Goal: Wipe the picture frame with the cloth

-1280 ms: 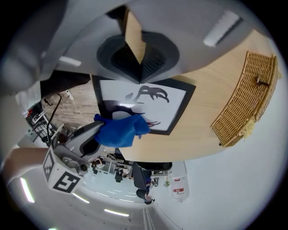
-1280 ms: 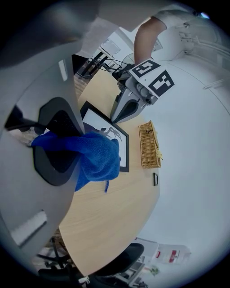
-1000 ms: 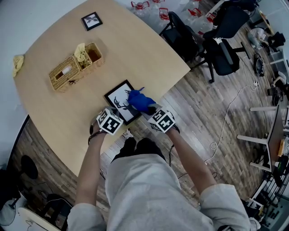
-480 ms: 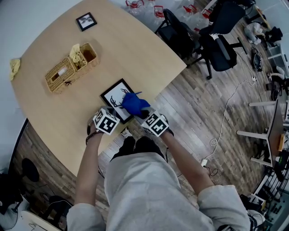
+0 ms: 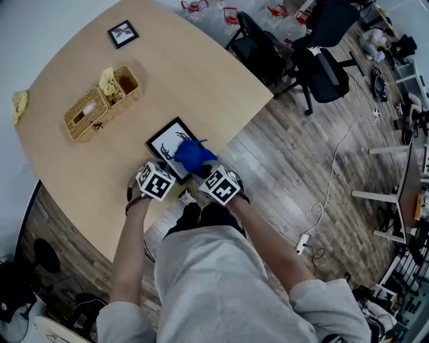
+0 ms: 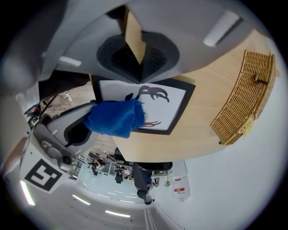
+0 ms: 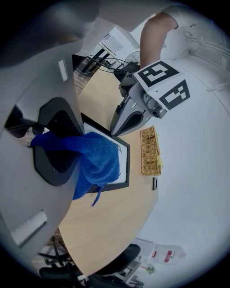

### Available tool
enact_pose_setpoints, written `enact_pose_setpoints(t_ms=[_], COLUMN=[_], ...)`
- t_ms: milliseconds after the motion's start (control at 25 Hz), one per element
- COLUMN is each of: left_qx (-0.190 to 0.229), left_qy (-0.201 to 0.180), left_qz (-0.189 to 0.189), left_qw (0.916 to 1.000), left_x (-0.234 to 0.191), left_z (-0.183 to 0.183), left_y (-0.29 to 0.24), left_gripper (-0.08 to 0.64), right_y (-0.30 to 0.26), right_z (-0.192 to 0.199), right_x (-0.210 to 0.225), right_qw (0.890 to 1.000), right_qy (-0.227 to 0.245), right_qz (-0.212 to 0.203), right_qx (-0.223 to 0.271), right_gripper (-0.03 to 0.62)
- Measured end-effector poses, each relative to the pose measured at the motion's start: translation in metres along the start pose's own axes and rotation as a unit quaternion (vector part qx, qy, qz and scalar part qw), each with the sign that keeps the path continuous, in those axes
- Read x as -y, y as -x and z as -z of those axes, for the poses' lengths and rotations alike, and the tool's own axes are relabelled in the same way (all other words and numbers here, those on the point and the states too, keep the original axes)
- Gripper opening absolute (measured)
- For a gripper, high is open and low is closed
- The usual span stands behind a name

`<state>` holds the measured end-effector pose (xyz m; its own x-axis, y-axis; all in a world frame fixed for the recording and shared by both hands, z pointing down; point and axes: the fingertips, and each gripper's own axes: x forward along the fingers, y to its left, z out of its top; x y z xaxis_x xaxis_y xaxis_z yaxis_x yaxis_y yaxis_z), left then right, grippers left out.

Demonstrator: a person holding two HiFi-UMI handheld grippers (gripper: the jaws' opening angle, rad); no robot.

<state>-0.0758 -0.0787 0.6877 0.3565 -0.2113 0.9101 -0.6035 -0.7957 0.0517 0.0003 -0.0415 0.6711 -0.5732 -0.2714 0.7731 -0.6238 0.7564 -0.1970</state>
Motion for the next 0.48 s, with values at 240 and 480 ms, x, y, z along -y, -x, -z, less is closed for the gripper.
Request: enact_pose_setpoints(t_ms=[240,480], left_qx=[-0.010,-0.008], left_qy=[-0.009,-0.012], left_qz=[0.012,0.022], left_qw=[0.9998,0.9997], left_x=[0.001,0.002], left_z=[0.002,0.000], left_y=[-0.001,-0.001], left_gripper=[0.052,0.052], right_y=[-0.010,-0.020], right_z=[-0.001,-0.005], right_x=[-0.003,-0.001], right_qw=[1.000,0.999], right_qy=[-0.001,0.012], right_qz=[0.010,0.028], right_qx=[-0.014,-0.021], right_gripper=[0.044,0.044])
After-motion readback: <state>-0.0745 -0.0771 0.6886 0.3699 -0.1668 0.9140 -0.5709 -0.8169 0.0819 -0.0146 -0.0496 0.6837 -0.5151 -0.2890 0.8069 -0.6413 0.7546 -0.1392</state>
